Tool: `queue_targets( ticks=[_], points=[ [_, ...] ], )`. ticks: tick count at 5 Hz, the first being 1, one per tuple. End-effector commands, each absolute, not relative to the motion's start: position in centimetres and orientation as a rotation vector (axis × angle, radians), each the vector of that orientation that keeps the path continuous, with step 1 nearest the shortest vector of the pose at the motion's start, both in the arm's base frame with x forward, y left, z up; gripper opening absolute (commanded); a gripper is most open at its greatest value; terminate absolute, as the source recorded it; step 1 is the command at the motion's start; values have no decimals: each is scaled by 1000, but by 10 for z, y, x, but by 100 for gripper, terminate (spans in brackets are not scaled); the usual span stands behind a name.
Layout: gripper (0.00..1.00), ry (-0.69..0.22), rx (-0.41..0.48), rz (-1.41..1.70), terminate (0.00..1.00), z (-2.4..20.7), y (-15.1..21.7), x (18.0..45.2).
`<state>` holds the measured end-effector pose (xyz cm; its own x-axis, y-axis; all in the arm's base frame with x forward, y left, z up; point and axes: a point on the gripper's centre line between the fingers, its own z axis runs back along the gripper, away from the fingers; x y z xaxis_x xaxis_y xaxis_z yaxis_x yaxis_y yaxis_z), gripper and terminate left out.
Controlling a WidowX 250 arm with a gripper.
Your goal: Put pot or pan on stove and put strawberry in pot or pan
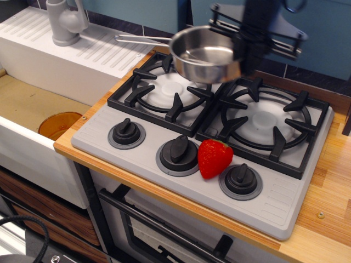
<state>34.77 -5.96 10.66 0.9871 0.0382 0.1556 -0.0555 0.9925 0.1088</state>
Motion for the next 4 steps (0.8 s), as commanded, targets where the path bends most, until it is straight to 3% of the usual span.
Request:
queue_targets(
  ticks=[1,4],
  points=[
    [0,-264,136,155,0,124,-98,344],
    [0,-335,159,283,0,99,-116,364]
  ],
)
